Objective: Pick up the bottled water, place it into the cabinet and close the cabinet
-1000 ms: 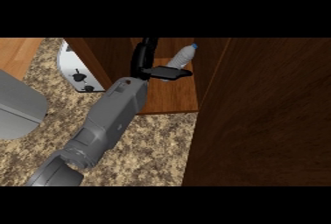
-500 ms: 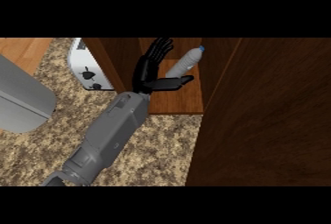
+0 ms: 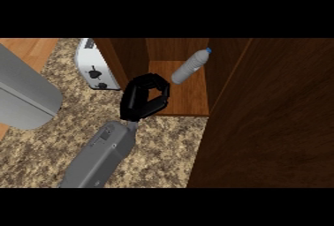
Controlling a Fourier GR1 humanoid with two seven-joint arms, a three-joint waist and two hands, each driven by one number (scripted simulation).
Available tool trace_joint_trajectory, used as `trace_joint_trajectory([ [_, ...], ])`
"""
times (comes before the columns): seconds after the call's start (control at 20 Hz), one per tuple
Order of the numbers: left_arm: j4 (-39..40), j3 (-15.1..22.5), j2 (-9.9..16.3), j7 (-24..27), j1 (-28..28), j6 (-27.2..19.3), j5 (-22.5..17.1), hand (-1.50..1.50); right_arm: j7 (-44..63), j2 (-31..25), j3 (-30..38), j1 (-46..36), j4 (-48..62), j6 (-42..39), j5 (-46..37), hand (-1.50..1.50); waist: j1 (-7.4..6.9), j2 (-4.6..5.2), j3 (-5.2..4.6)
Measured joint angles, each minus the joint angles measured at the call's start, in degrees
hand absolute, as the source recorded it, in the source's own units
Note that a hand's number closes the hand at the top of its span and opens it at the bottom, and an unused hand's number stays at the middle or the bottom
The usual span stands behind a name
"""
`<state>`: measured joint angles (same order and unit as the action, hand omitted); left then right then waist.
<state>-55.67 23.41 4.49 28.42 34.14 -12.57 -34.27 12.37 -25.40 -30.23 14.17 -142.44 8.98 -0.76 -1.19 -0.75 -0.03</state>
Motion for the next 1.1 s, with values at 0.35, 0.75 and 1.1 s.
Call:
trace_joint_trajectory([
  [0.35,-19.1,2.3,6.6,-3.4,-14.7,-1.6,1.3,1.50,5.9,0.0,-7.1,-2.3,0.1,-1.9,-0.3,1.50,0.06,0.18,-0.01],
  [0.75,-34.0,0.5,14.2,-4.7,-28.0,-0.1,1.2,1.50,16.5,8.0,-14.4,-11.3,2.1,1.0,-3.7,1.50,0.35,0.36,-0.04],
  [1.1,-39.7,-3.5,18.5,-3.7,-35.9,3.5,-1.0,1.50,24.9,17.6,-20.4,-22.2,7.6,2.3,-8.1,1.50,0.02,0.49,-0.08],
])
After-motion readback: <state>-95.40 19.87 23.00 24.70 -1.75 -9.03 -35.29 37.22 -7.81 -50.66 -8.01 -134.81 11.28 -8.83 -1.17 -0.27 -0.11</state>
